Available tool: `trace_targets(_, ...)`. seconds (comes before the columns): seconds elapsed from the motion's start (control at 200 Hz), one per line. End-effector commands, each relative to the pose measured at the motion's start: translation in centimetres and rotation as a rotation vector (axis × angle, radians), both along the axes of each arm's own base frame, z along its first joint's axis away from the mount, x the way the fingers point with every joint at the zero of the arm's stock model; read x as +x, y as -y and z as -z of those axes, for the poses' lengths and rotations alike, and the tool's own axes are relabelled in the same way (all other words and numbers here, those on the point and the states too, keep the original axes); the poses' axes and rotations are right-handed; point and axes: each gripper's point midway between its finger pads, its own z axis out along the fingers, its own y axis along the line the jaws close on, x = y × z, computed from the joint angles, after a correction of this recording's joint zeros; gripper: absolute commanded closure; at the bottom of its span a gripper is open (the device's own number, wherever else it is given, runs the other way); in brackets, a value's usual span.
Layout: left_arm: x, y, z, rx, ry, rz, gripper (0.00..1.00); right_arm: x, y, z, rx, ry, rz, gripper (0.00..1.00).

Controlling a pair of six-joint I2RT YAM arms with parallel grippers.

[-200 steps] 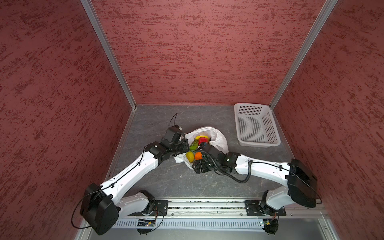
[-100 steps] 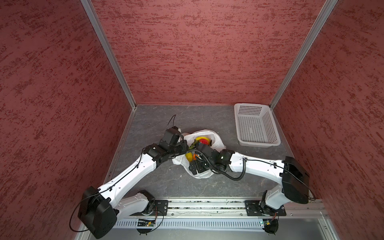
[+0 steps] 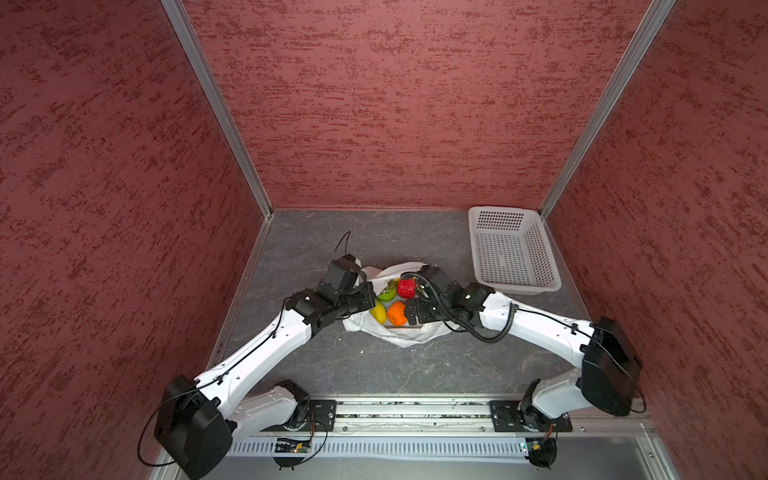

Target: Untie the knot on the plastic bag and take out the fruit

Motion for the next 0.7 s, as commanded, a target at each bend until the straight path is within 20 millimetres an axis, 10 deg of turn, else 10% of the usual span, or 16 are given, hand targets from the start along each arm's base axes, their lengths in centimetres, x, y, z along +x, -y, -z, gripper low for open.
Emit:
trace_targets(0.0,0.0,0.1,-0.4,0.006,0.010,0.005,1.00,0.6,5.2,-0.3,-0.052,0.022,0.185,0.02)
trace_targets(0.24,-0.9,0.9,0.5,0.013,-0.003,0.021,1.00,1.0,9.6,0.1,-0.088,0.017,0.300,0.02)
trace_targets(0.691,-1.8,3.7,-0.6,-0.008,0.039,0.081,1.00,1.6,-0.4,-5.7,0.245,0.102,0.089,0.02)
